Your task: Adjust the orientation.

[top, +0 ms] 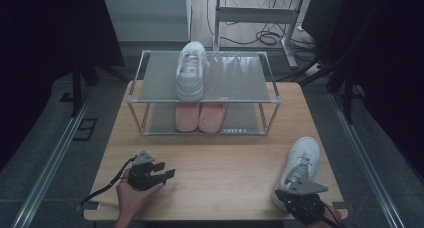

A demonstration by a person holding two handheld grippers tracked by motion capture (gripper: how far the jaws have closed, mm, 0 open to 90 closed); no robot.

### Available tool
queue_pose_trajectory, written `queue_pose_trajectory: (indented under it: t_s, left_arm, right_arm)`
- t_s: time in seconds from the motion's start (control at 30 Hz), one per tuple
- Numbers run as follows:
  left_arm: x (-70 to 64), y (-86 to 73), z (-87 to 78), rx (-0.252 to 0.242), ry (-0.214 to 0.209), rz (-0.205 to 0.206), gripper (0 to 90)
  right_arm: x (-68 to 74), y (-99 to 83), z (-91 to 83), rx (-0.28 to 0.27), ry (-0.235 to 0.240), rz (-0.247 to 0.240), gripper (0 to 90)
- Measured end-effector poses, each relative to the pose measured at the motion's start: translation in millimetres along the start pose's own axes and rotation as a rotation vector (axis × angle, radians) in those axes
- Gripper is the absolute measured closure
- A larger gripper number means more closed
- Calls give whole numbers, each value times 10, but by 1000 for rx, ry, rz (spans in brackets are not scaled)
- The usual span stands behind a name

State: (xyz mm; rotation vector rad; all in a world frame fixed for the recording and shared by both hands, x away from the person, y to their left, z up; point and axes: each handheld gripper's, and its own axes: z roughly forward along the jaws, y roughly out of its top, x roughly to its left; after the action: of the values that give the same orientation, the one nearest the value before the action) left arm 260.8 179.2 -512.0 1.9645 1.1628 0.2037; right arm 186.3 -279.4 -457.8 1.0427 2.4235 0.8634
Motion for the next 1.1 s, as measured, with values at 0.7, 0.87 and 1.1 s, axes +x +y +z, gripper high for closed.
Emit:
queue_pose_trajectory:
  t_s: [0.7, 0.87, 1.1]
  left_arm:
    - [1, 0, 13, 8, -1, -1, 472]
    - [5, -2, 25, 12, -3, 6, 472]
    - [3, -6, 44, 18, -3, 5, 472]
  right_arm:
    - [-166, -235, -101, -5, -17, 81, 900]
    - [-249, -326, -174, -14, -1, 112, 900]
    - [-398, -452, -263, -2, -50, 152, 900]
